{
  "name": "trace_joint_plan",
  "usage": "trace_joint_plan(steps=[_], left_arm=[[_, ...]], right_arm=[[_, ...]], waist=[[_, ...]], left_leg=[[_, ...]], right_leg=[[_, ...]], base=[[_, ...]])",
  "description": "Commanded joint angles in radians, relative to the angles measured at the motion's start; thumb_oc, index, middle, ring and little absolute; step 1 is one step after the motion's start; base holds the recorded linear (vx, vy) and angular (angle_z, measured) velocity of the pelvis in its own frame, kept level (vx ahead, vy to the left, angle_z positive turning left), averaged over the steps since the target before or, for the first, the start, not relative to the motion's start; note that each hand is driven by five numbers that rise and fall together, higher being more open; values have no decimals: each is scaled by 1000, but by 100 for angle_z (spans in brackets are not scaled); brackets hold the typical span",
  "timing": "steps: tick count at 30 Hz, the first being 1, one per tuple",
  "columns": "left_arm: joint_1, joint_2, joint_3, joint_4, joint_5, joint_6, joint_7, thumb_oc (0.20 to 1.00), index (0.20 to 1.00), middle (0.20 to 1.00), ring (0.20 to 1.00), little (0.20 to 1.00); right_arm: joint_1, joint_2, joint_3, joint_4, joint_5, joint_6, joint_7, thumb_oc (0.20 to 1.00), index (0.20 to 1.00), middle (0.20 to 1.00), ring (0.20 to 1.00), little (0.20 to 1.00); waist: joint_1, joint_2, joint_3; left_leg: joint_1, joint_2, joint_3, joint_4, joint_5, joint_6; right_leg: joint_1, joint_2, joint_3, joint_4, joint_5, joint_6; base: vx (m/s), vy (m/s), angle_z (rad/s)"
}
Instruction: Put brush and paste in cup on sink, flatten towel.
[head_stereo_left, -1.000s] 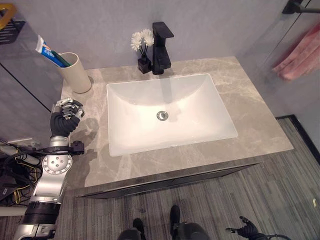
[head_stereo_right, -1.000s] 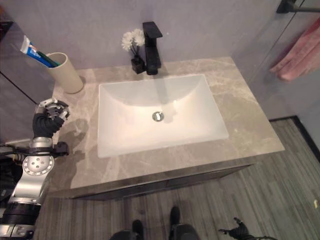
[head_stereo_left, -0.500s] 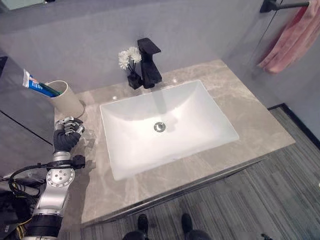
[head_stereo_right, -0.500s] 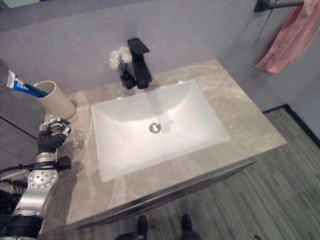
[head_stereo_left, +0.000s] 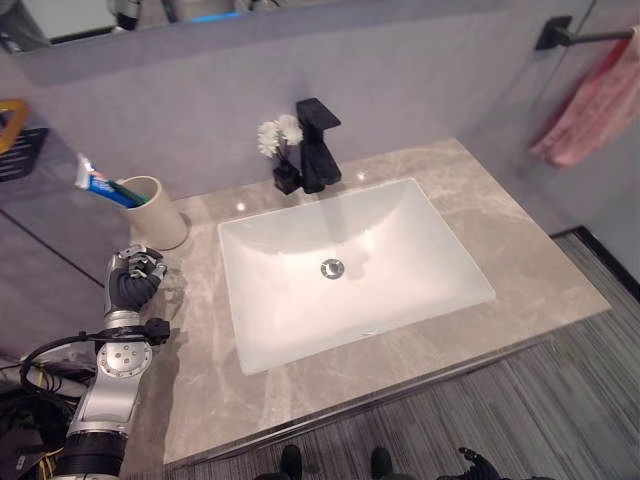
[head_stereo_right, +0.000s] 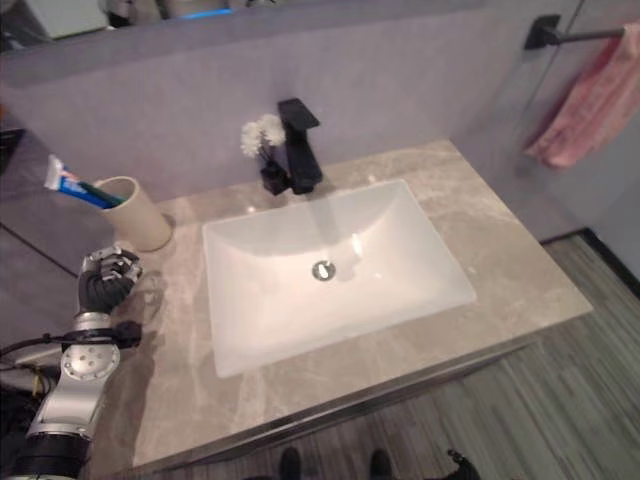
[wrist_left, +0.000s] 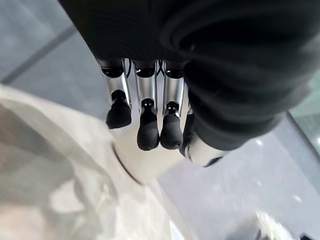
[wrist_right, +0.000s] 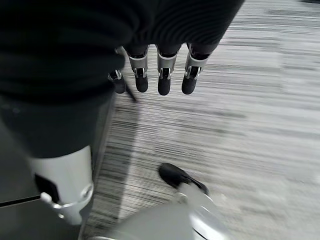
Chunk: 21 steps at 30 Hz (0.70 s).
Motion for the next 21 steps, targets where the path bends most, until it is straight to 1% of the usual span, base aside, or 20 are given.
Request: trace_joint_plan(steps=[1,3,4,7,8,10,11,12,13,15,16,19,20,21], left_arm=[[-34,53,32,-31,46,-13,21,200,200,200,200,200],[-58,55,-2,-25,52,-9,16,200,200,200,200,200],[-64,55,-12,-25,53,-10,13,200,200,200,200,200],[-125,45,-88,8,50,-10,2,200,200,200,200,200],[-130,45,-92,11,50,-11,3,200,200,200,200,200],[-185,32,-152,45,37,-15,-6,200,200,200,200,200],[-188,31,-154,48,37,-16,-5,200,200,200,200,200],[-246,25,-205,80,44,-8,-6,200,200,200,200,200],[-273,18,-228,93,44,-7,-4,200,200,200,200,200],[-301,10,-250,112,44,-5,-3,200,200,200,200,200],[-335,6,-278,126,48,-2,1,200,200,200,200,200],[-355,0,-296,129,54,5,3,200,200,200,200,200],[-355,-11,-298,122,50,4,0,200,200,200,200,200],[-355,-10,-299,120,50,4,-1,200,200,200,200,200]], right_arm=[[-63,-9,28,10,4,-10,-3,1000,1000,1000,1000,1000],[-89,-11,51,10,3,-10,0,1000,1000,1000,1000,1000],[-94,-12,53,10,4,-11,1,1000,1000,1000,1000,1000],[-99,-17,64,27,6,-12,-2,1000,1000,1000,1000,1000],[-99,-17,61,28,6,-13,-2,1000,1000,1000,1000,1000],[-97,-19,65,46,8,-11,-4,1000,1000,1000,1000,1000],[-97,-20,63,47,8,-12,-4,1000,1000,1000,1000,1000],[-93,-20,72,59,5,-10,-8,1000,1000,1000,1000,1000],[-92,-18,75,61,2,-10,-9,1000,1000,1000,1000,1000],[-93,-17,79,61,0,-10,-12,1000,1000,1000,1000,1000],[-101,-16,85,55,3,-11,-16,1000,1000,1000,1000,1000],[-120,-5,97,54,10,-14,-22,1000,1000,1000,1000,1000],[-128,4,107,55,10,-15,-25,1000,1000,1000,1000,1000],[-128,6,105,55,11,-15,-25,1000,1000,1000,1000,1000]], waist=[[33,-50,-16],[53,-58,-12],[56,-61,-13],[85,-66,-12],[80,-66,-12],[93,-68,-16],[90,-65,-17],[108,-67,-20],[110,-67,-21],[114,-67,-21],[120,-68,-22],[130,-69,-25],[128,-79,-31],[133,-69,-27]], left_leg=[[-66,-1,-29,12,65,-24],[-83,4,-79,9,87,-42],[-91,3,-99,9,92,-45],[-120,-7,-184,9,118,-63],[-122,-9,-192,9,119,-63],[-132,-21,-252,10,124,-72],[-137,-21,-259,8,130,-72],[-144,-33,-306,8,134,-78],[-148,-38,-331,7,139,-81],[-154,-42,-349,7,144,-86],[-161,-46,-370,7,148,-91],[-162,-53,-391,6,148,-93],[-155,-55,-391,4,123,-98],[-162,-55,-397,4,146,-94]], right_leg=[[6,14,-12,183,-98,-1],[11,20,-63,191,-113,-11],[13,21,-83,192,-117,-13],[34,22,-173,191,-133,-24],[36,22,-181,190,-134,-24],[59,21,-248,195,-160,-29],[58,24,-255,191,-153,-28],[75,23,-308,202,-175,-36],[80,25,-336,207,-182,-39],[85,26,-355,209,-190,-43],[91,29,-380,213,-198,-48],[101,29,-407,216,-206,-53],[112,30,-404,215,-232,-57],[104,28,-417,216,-209,-54]], base=[[-53,-121,42],[-51,-135,58],[-38,-132,76],[-14,-105,89],[8,-67,96],[25,-74,100],[29,-82,89],[8,-58,82],[26,-79,70],[4,-30,93],[1,-21,70],[34,-42,35],[22,-2,29],[15,10,30]])
